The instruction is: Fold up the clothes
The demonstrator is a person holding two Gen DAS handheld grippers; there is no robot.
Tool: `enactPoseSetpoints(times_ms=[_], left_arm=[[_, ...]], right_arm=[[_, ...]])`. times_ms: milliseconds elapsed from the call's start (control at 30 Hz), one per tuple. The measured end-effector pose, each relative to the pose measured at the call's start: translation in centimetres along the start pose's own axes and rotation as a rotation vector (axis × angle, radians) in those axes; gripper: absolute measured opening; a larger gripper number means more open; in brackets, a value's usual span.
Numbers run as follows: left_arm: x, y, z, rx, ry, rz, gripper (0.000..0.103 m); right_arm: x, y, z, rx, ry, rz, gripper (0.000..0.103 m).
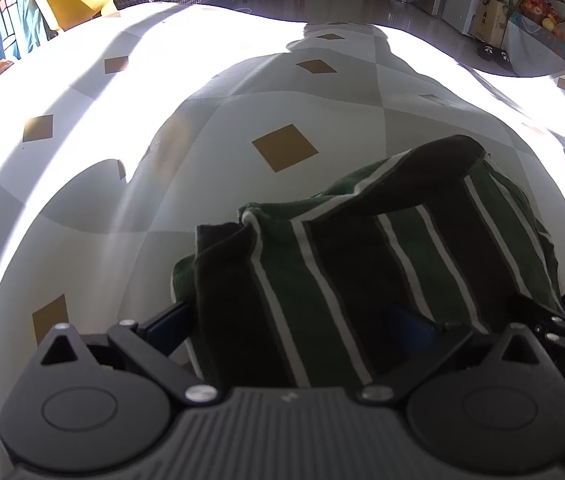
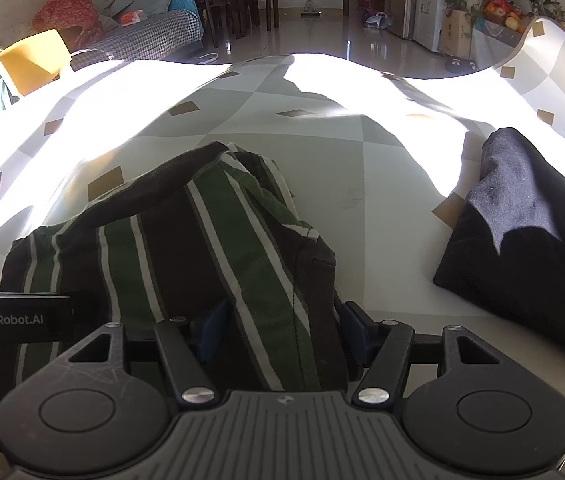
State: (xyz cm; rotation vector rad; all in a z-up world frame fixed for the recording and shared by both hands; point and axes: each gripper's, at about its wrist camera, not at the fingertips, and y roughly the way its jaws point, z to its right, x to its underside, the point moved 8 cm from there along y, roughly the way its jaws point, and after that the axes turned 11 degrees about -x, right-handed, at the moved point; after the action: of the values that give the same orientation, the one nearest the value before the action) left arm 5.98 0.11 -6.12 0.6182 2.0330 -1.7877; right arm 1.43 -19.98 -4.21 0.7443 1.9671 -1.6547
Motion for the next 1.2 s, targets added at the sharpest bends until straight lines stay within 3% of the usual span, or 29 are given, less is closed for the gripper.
enactPoseSetpoints(times_ms=[333, 667, 833, 1200], left_arm=[[1.3, -0.7, -0.3, 0.016, -0.011, -0.038, 0.103], [2.4, -2.9, -0.3, -0.043, 0.047, -0.023, 0.103], [3.0, -3.9, -0.7, -0.053, 0.031, -0.037, 0.103], [4.8, -4.9, -1.0, -0.073, 0.024, -0.073, 0.103]], right_arm=[[1.7, -1.7, 0.0, 0.038, 0.046, -0.026, 0.06], [2.0, -3.3, 0.3, 0.007, 0.114, 0.005, 0.06], [1.6, -3.8, 0.1, 0.046, 0.075, 0.032, 0.06], [1.9, -3.0, 0.1, 0.064, 0.052, -0.002, 0.06]])
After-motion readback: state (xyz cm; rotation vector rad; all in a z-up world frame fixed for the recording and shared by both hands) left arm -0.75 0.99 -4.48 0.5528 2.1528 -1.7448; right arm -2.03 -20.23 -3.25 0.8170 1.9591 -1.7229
